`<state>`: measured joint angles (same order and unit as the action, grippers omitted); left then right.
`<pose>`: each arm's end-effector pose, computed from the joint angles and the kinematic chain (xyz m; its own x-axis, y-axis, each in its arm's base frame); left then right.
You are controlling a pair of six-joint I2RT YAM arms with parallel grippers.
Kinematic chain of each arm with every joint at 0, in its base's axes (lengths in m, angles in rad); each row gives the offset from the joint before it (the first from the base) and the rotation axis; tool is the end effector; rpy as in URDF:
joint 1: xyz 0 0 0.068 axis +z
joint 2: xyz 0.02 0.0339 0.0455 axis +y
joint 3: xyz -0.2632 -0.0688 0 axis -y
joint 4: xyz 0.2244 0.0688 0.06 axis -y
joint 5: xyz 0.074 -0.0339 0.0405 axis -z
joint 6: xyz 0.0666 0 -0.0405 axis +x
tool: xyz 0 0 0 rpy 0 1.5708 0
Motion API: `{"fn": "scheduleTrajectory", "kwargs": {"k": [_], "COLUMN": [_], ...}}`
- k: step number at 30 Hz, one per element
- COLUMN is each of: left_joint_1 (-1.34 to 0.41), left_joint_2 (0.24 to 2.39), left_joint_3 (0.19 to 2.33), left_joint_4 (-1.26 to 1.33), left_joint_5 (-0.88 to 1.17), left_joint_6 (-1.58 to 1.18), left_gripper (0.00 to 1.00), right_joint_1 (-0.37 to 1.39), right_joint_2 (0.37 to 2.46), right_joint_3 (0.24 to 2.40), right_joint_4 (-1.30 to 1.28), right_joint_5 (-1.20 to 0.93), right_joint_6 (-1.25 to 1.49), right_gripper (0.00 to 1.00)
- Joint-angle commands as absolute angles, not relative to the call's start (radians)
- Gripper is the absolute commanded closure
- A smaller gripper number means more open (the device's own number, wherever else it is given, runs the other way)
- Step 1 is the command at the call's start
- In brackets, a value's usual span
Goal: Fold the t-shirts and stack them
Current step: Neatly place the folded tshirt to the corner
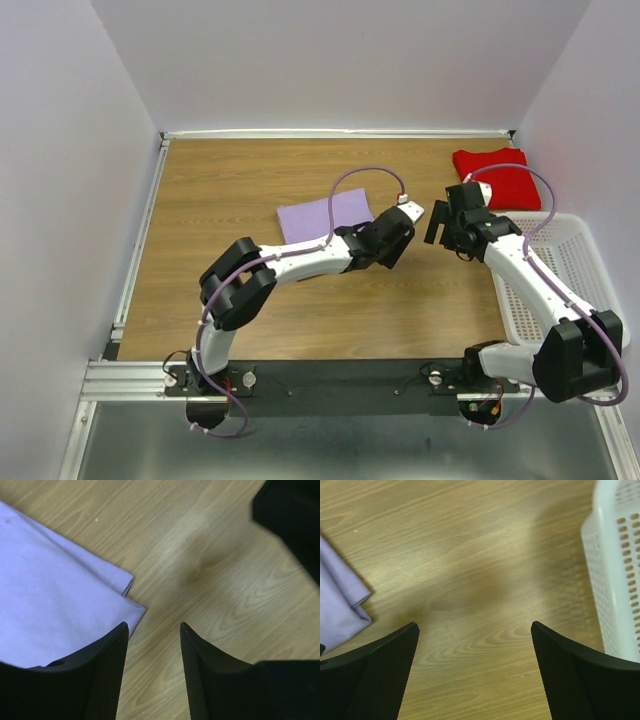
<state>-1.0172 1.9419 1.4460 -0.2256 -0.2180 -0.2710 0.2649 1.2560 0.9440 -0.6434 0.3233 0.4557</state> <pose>0.2466 -0.3716 0.2130 -0.5341 0.3670 -0.7617 0.6250 0.7781 -0.0633 0.2465 0.0449 0.2400 -0.7390 0.2319 -0.6325 0.2828 0.9589 0.0211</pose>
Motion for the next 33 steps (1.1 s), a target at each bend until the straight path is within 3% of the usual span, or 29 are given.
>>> {"fn": "scheduleTrajectory", "kwargs": {"k": [1, 18, 22, 27, 33], "left_joint_1": [-1.019, -1.020, -1.022, -1.020, -1.006], "left_joint_2": [2.012, 2.177, 2.187, 2.154, 2.010], "left_joint_3": [1.516, 1.545, 1.523, 1.473, 1.376], "left_joint_4": [-0.290, -0.285, -0.276, -0.262, -0.213], "left_joint_5": [-0.287, -0.370, -0.386, -0.417, -0.382], "left_joint_6": [-0.227, -0.262, -0.279, -0.298, -0.304], "left_gripper": [0.47, 0.51, 0.66, 1.00, 1.00], "right_joint_1": [0.238, 0.219, 0.219, 0.219, 0.218], "right_joint_2": [1.217, 1.200, 1.195, 1.200, 1.238], "right_joint_3": [0.942, 0.916, 0.907, 0.893, 0.896], "right_joint_4": [-0.716, -0.695, -0.664, -0.621, -0.569], "right_joint_5": [0.385, 0.191, 0.123, 0.063, 0.014], "right_joint_6": [0.488, 0.488, 0.476, 0.489, 0.506], "right_gripper": [0.00, 0.00, 0.00, 0.00, 0.00]}}
